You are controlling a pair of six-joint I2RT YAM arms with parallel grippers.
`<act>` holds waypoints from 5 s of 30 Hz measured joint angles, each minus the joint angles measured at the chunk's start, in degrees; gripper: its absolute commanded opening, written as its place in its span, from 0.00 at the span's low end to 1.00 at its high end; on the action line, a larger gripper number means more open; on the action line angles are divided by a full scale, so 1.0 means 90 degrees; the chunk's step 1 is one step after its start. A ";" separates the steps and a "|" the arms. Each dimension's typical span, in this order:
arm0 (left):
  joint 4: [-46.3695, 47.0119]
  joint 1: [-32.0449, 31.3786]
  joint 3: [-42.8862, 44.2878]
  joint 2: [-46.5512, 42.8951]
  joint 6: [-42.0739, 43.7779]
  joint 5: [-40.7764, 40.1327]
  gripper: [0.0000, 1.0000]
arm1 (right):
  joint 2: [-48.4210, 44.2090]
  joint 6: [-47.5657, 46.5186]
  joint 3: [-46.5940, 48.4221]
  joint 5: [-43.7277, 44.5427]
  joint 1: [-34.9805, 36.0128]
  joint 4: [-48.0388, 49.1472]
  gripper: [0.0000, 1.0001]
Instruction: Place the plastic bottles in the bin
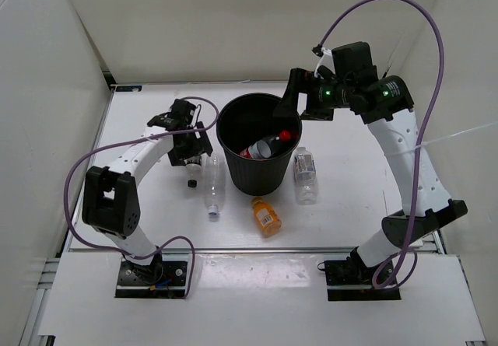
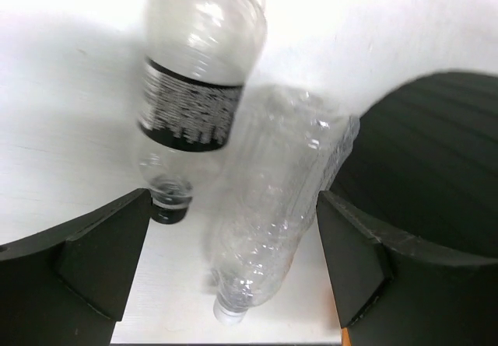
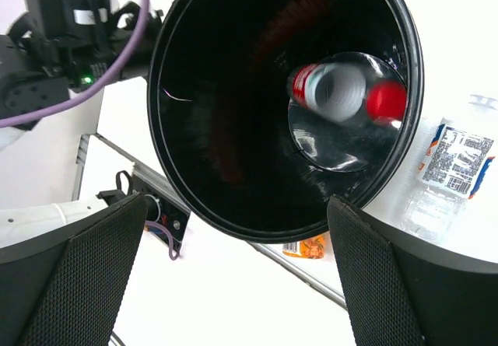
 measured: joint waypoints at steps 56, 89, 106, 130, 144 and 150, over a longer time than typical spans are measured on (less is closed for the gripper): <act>-0.0420 -0.2047 0.5255 0.0702 0.0617 0.1098 1.00 | -0.0415 0.0508 -0.2582 -0.0039 -0.1948 0.0580 1.00; -0.0991 0.0359 -0.1093 -0.3094 -0.0952 -0.0359 1.00 | 0.1452 -0.0017 -0.5000 0.1246 -0.1647 0.1620 0.59; 0.1173 0.0729 -0.2567 -0.2399 -0.0651 0.1887 1.00 | 0.0420 0.0452 0.2042 0.1268 -0.0658 0.0090 0.63; 0.2089 -0.0027 -0.2183 -0.0036 -0.0325 0.1882 0.72 | 0.0151 -0.0092 0.1615 0.1008 0.0182 -0.0304 1.00; 0.0374 0.0318 -0.0420 -0.1996 -0.0646 0.0588 0.55 | -0.0049 -0.0012 -0.0022 0.0942 -0.0695 -0.0430 1.00; 0.0172 0.0058 0.3189 -0.1957 -0.0566 -0.0172 0.61 | -0.0491 0.0233 -0.1059 0.0821 -0.1290 -0.0393 1.00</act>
